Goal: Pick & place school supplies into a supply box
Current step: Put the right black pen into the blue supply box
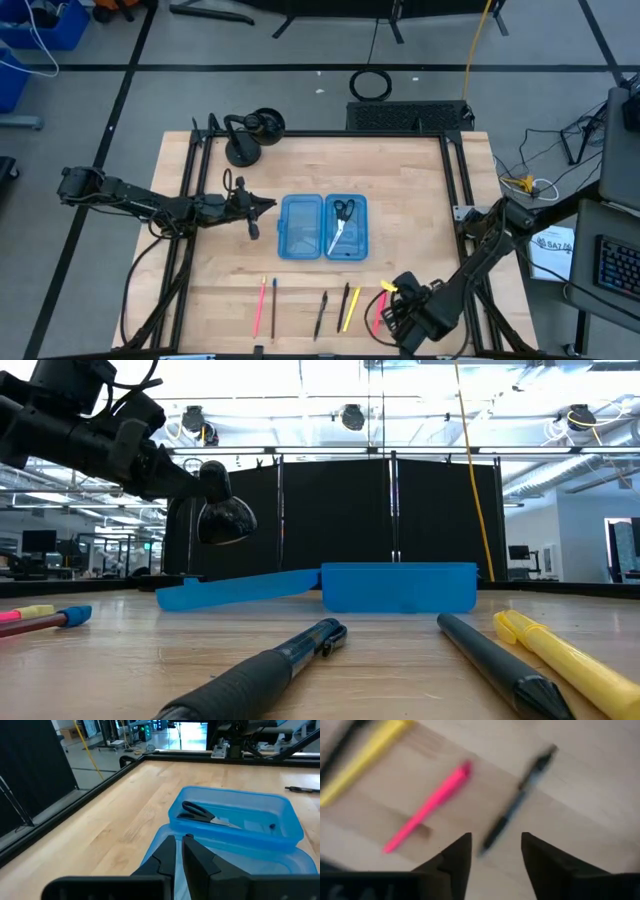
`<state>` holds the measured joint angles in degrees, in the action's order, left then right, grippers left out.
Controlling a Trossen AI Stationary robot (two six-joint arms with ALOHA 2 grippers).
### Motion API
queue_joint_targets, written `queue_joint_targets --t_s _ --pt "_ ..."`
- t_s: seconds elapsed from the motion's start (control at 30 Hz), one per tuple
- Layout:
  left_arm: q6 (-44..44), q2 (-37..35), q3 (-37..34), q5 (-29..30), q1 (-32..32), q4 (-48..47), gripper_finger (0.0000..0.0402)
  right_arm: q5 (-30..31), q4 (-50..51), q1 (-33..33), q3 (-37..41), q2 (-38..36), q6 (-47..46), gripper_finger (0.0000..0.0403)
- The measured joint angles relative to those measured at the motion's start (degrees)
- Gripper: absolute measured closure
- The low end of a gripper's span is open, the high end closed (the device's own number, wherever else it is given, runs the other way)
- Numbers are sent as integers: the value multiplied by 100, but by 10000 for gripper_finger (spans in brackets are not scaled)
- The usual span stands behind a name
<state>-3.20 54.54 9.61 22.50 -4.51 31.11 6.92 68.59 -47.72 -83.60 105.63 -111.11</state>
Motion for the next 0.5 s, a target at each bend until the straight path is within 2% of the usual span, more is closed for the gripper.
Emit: queue_joint_targets --t_s 0.17,0.5 --pt "-13 0 0 0 0 -2 366 -259 -211 2 459 -2 -469 210" --pt "-11 0 0 -3 0 -4 366 -255 -1619 107 1499 -3 -488 226"
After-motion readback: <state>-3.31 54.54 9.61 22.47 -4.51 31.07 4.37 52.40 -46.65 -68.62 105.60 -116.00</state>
